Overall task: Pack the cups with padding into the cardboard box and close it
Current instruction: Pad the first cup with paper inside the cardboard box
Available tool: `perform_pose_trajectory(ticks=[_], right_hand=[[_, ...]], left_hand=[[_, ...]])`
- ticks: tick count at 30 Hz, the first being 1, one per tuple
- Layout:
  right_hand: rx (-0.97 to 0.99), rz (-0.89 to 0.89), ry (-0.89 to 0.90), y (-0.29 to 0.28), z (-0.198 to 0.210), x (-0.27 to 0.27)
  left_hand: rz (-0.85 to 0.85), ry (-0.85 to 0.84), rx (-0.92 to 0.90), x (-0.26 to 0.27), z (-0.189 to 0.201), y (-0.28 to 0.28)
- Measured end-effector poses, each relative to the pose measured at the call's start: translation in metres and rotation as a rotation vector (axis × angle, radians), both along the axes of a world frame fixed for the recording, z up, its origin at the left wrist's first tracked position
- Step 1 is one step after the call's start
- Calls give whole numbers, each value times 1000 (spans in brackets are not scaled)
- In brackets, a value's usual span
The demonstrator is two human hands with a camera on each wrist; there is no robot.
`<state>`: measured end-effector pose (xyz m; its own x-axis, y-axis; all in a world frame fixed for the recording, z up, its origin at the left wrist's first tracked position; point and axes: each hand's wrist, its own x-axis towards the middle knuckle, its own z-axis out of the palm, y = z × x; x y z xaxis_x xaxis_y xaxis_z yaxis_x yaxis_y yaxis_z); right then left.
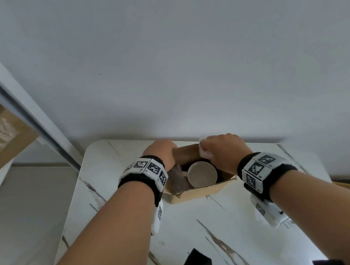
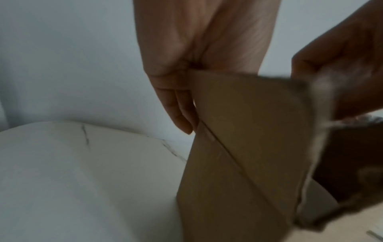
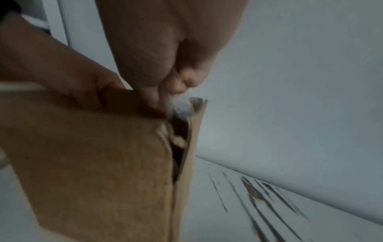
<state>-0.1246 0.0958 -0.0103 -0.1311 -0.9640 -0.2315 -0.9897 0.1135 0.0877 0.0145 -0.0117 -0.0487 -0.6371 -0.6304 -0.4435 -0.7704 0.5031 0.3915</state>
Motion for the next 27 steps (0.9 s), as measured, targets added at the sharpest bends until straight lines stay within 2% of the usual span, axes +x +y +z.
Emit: perform_pose_trajectory(ticks=[3,5,9,13,17,19,24,27], right_hand=[[120,67,39,2,-2,-2],[224,113,155,6,-3,1],[274,61,256,9,-9,12],[319,-35,173,8,-19,21],[365,-212,27,-4,-23,23],[393,-260,19,-9,-20,19],[305,-163,123,8,-17,29],[210,-175,79,18,-15,25]], left_hand=[[5,20,60,1,1,-5],[-8,46,88,0,2,-7],[16,81,82,0,1,-6],[8,88,57,2,2,-3],[-10,90,30,3,0,0],[-13,92,22,3,-2,0],[-12,103,-6,4,-6,2],[-22,57,-106,5,-8,4]])
